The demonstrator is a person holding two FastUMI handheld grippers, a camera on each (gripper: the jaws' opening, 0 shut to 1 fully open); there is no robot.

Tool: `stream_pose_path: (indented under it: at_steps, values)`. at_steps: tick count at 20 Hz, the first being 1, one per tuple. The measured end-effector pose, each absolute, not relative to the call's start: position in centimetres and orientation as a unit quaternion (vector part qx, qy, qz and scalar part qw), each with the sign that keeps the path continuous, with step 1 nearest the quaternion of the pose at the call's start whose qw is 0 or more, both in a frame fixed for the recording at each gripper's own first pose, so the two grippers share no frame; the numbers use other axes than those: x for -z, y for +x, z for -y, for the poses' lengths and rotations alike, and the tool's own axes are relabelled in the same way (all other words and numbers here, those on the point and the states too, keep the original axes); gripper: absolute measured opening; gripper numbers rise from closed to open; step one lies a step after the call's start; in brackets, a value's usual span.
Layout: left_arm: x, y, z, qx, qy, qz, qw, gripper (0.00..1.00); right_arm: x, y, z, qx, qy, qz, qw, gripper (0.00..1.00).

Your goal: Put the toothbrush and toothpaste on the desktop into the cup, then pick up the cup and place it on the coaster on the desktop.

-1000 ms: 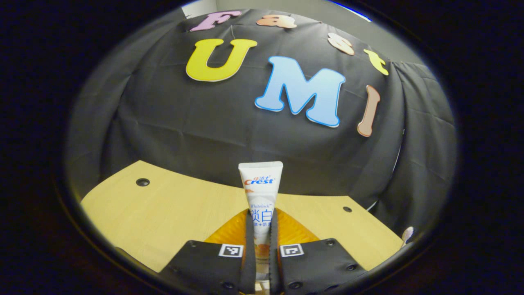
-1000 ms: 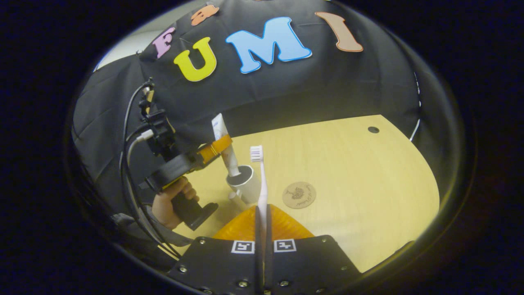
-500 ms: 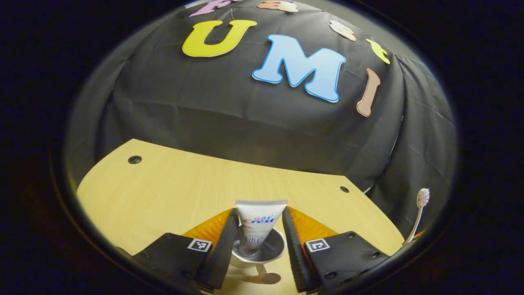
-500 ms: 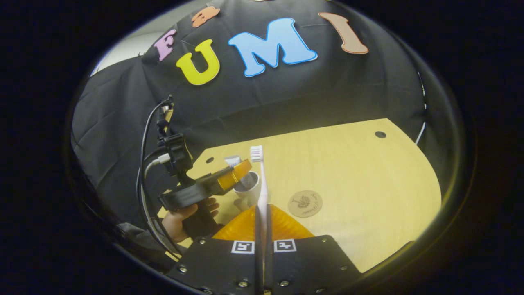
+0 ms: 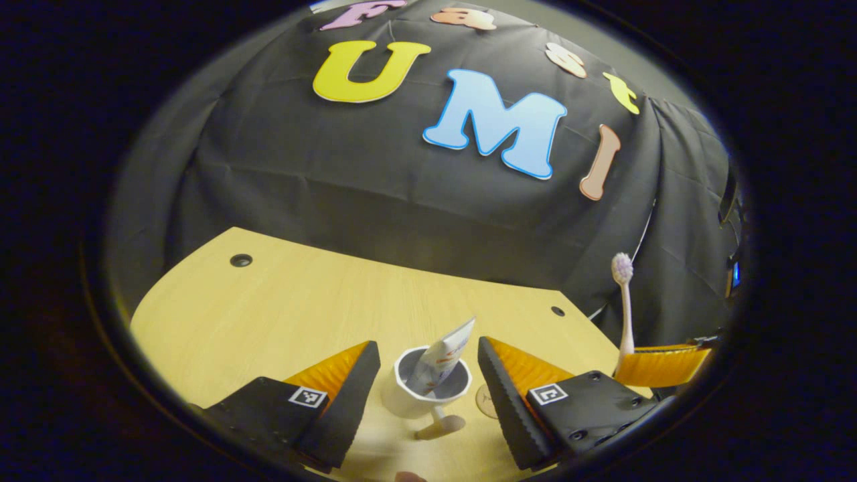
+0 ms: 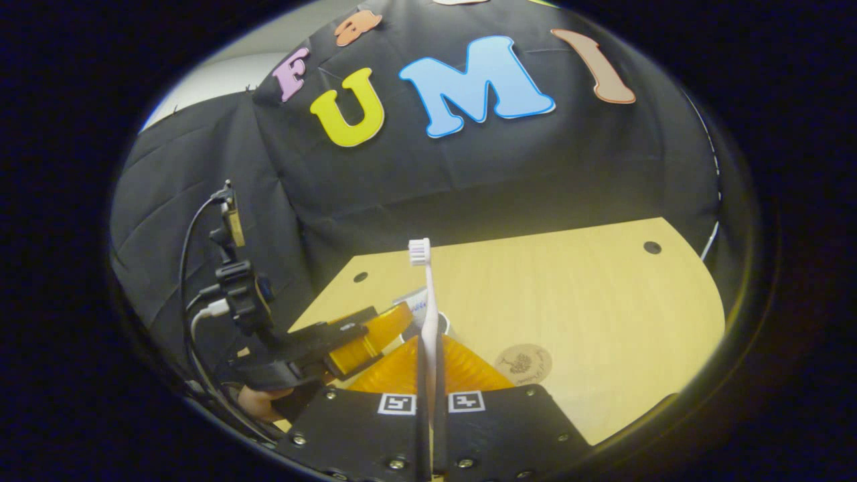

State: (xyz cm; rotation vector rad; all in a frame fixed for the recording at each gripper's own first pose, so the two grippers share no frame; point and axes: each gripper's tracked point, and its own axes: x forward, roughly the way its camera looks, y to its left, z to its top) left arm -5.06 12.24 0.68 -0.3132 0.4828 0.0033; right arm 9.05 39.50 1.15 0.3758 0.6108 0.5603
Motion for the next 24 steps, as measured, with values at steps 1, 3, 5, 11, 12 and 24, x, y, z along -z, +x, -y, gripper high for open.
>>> stream_pose_path:
  at_steps: [1, 3, 5, 11, 12, 24]
  values:
    - [-0.8, -6.4, -13.1, -0.005, -0.156, -0.244, 0.957, 0.93, -1.5, 9.8, -40.1, -0.277, 0.182, -0.289, 0.898, 0.03]
    - [-0.4, -8.9, -14.4, -0.009, -0.157, -0.259, 0.953, 0.94, -1.9, 11.0, -41.7, -0.29, 0.188, -0.276, 0.897, 0.03]
    - [0.4, -11.2, -16.1, -0.015, -0.148, -0.269, 0.951, 0.94, -2.4, 12.2, -43.5, -0.306, 0.199, -0.265, 0.892, 0.03]
    - [3.8, -16.1, -19.6, -0.027, -0.158, -0.306, 0.939, 0.95, -3.2, 14.7, -48.8, -0.357, 0.18, -0.219, 0.89, 0.03]
    - [4.4, -16.6, -19.6, -0.027, -0.158, -0.312, 0.937, 0.94, -3.1, 15.0, -49.5, -0.364, 0.17, -0.212, 0.891, 0.03]
    - [8.7, -18.0, -21.0, -0.04, -0.191, -0.351, 0.916, 0.95, 0.5, 18.8, -52.6, -0.389, 0.041, -0.164, 0.905, 0.03]
